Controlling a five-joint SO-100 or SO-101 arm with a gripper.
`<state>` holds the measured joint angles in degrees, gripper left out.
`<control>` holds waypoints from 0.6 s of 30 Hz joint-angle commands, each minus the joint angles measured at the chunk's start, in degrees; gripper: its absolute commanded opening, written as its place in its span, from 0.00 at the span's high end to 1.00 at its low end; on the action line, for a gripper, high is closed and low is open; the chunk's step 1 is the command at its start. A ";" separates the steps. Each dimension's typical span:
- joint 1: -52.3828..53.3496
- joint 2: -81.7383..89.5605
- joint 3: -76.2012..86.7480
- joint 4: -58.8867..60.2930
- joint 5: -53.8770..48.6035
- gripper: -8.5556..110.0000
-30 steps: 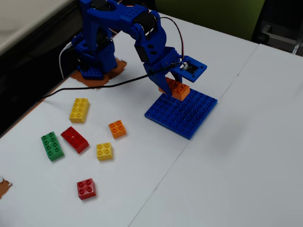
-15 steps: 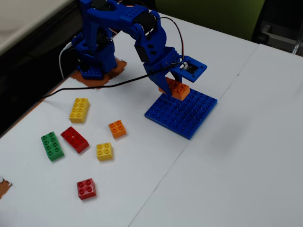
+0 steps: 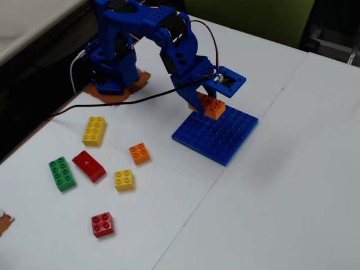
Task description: Pick up the 2x4 orange block and go up the 8x8 blue block.
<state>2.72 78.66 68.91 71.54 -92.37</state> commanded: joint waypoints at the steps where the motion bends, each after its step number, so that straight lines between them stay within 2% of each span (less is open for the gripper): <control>1: -0.09 0.35 -1.76 -0.44 -0.44 0.93; 18: 0.53 0.35 -1.76 0.18 -0.35 0.93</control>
<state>2.72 78.66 68.91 71.63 -92.37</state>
